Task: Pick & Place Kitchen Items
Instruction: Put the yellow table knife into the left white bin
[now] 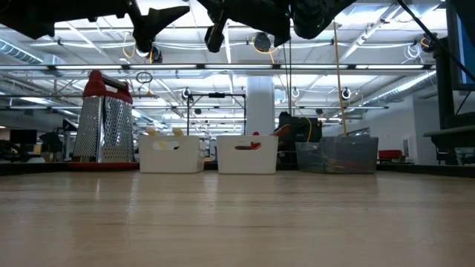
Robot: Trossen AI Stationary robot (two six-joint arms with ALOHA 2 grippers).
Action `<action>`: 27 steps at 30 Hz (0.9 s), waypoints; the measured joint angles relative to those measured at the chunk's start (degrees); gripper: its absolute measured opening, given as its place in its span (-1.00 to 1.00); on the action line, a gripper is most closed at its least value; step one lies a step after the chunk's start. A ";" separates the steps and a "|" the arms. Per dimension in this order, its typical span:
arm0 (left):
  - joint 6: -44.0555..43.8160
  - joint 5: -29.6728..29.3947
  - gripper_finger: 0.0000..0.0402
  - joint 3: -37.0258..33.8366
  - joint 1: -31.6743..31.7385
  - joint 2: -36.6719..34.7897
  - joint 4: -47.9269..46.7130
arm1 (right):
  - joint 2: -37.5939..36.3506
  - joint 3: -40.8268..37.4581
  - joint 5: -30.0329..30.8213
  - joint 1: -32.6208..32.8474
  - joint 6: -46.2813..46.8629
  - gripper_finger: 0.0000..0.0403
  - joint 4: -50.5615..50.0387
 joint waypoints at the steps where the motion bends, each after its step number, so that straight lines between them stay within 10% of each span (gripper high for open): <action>1: -0.15 1.17 0.82 0.26 0.18 0.21 0.00 | 0.01 0.00 0.01 -0.04 -0.19 -0.90 0.00; 27: -9.69 11.18 0.94 6.01 4.97 8.56 0.63 | 0.00 0.00 1.71 -0.02 -0.65 -0.90 -0.24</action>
